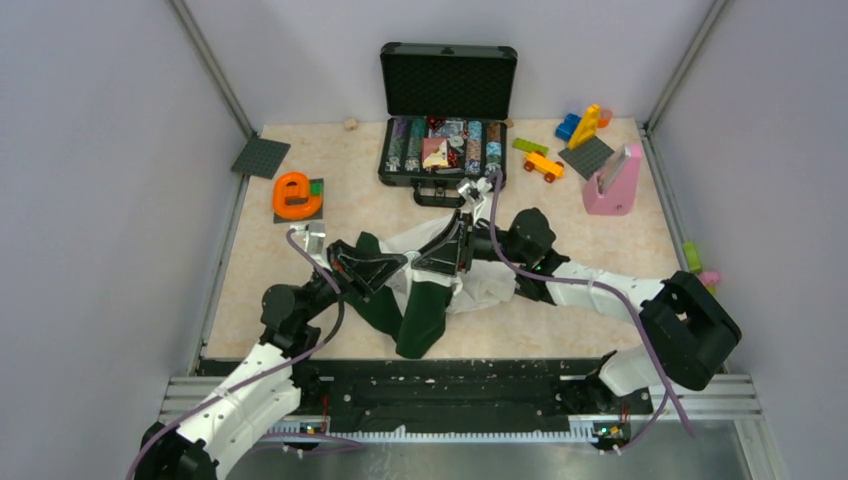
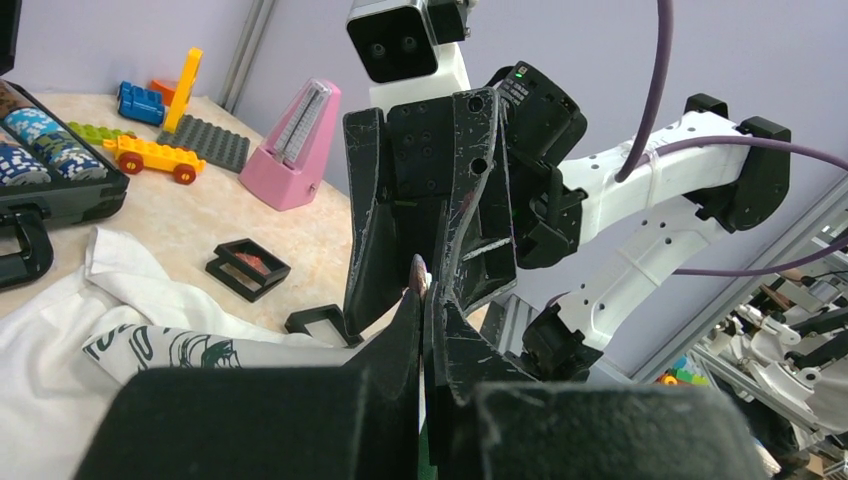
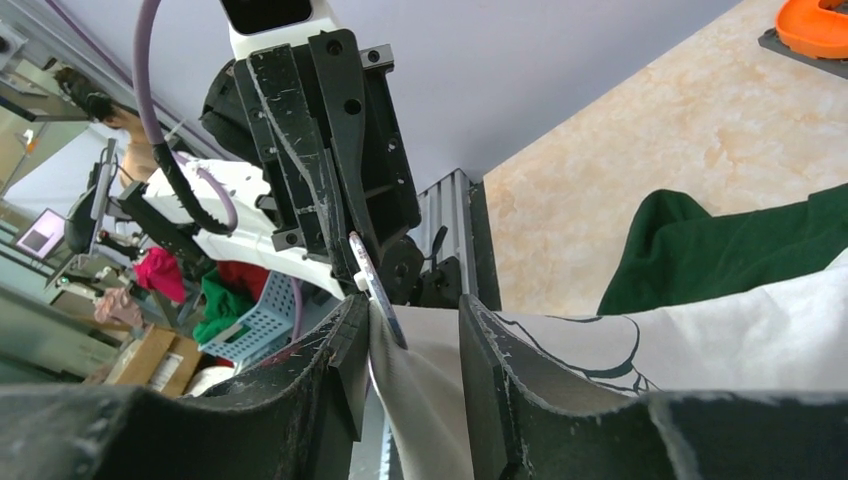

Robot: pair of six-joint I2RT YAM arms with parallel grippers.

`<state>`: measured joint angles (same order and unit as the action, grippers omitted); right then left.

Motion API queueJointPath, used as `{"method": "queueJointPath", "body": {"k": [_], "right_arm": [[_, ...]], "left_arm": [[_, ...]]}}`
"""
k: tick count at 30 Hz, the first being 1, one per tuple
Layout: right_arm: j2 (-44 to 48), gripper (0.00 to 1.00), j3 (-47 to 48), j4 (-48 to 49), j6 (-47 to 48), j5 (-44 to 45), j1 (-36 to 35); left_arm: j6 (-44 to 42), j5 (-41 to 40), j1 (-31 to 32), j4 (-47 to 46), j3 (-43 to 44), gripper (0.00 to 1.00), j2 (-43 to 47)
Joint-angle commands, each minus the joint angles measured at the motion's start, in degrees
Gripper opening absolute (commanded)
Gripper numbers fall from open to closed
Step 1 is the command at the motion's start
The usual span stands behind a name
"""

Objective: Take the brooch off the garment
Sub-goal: Remove the brooch from the clothes.

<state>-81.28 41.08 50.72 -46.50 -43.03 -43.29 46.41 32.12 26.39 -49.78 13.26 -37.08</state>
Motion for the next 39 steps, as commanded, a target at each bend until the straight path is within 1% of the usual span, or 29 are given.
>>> {"method": "queueJointPath", "body": {"k": [1, 4, 7, 9, 15, 21, 24, 29, 30, 31, 34, 36, 39], "right_arm": [[0.4, 0.38, 2.8, -2.3, 2.4, 3.7, -0.9], [1.1, 0.31, 3.4, -6.9, 4.5, 6.0, -1.2], [1.9, 0.24, 3.3, -8.8, 5.2, 8.3, -1.3], [2.2, 0.17, 3.5, -10.1, 5.4, 9.4, -1.3], [2.7, 0.17, 2.9, -10.6, 5.6, 10.5, -1.3], [4.1, 0.20, 1.5, -10.1, 5.7, 12.0, -1.1], [4.5, 0.20, 0.6, -9.6, 5.2, 12.8, -0.8], [4.7, 0.19, 0.5, -9.5, 4.9, 13.6, -0.7], [4.7, 0.20, 0.6, -9.5, 4.9, 13.6, -0.6], [4.6, 0.24, 0.7, -9.1, 5.0, 13.1, -0.7], [3.9, 0.44, 0.8, -6.5, 4.7, 10.0, -0.7], [3.4, 0.52, 0.5, -3.6, 3.7, 7.7, -0.7], [2.1, 0.54, 0.9, -1.1, 2.5, 5.7, -0.8]], "left_arm": [[-0.1, 0.8, 0.2, -3.5, 1.6, 0.00, 1.6], [-0.5, 0.6, 0.2, -3.3, 1.6, 0.00, 1.8], [-0.7, 0.5, 0.2, -3.0, 1.6, 0.00, 2.1], [-0.9, 0.3, 0.2, -2.7, 1.5, 0.00, 2.3], [-1.8, -1.0, 0.2, -1.6, 1.2, 0.00, 3.7], [-3.4, -5.3, 0.2, 1.4, 0.2, 0.00, 7.3], [-3.7, -6.9, 0.2, 1.8, -0.4, 0.00, 8.8], [-3.8, -7.1, 0.2, 2.0, -0.6, 0.00, 9.0], [-3.8, -7.0, 0.2, 2.0, -0.6, 0.00, 9.0], [-3.8, -7.1, 0.2, 2.0, -0.6, 0.00, 9.0], [-3.8, -6.8, 0.2, 2.0, -0.4, 0.00, 8.6], [-3.5, -6.4, 0.2, 1.5, -0.4, 0.00, 8.2], [-2.6, -5.6, 0.2, -0.3, -0.3, 0.00, 7.3]]}}
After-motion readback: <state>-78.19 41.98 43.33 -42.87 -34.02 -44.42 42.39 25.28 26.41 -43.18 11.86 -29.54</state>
